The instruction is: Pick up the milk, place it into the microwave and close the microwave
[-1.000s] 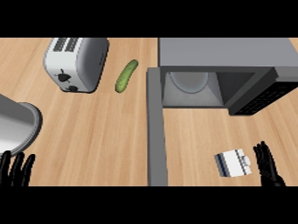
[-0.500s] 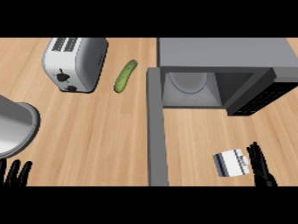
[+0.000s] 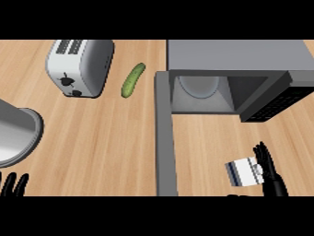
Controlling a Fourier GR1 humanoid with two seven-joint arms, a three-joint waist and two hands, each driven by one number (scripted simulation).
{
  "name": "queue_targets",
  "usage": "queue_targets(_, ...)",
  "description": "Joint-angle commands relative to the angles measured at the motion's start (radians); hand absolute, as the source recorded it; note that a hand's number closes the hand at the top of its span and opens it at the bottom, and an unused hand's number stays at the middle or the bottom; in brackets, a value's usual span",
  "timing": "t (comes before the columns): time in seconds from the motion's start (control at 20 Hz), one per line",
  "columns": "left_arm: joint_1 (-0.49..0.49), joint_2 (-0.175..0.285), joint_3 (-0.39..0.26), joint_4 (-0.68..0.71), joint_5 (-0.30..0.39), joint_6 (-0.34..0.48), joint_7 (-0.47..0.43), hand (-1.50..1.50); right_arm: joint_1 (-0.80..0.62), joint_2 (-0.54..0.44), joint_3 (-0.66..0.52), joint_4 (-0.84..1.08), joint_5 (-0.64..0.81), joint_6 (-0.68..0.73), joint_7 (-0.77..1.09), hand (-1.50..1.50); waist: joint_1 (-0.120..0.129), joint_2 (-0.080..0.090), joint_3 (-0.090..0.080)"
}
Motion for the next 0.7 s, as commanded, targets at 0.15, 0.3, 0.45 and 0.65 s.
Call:
queue_targets(0.15,0.017,-0.02,-0.001,0.021,-0.011,-0.017,-0.022,-1.5,-0.046,0.048,0.001,0.038,-0.004,-0.061,-0.053,-1.5,0.0,0.002,0.006)
queue_targets(0.3,0.03,0.01,0.028,-0.005,0.027,-0.05,-0.021,-1.5,-0.109,0.018,-0.058,0.115,-0.023,-0.097,-0.066,1.5,0.006,0.003,0.007)
queue_targets(0.45,-0.013,-0.02,0.003,0.1,-0.026,-0.038,-0.087,-1.5,-0.11,0.04,0.001,0.052,0.067,-0.225,-0.031,1.5,0.003,0.002,0.006)
queue_targets(0.65,-0.065,0.013,0.045,0.073,0.042,-0.019,-0.005,-1.5,-0.168,0.027,-0.068,0.189,0.038,-0.25,-0.129,1.5,0.002,0.006,0.007)
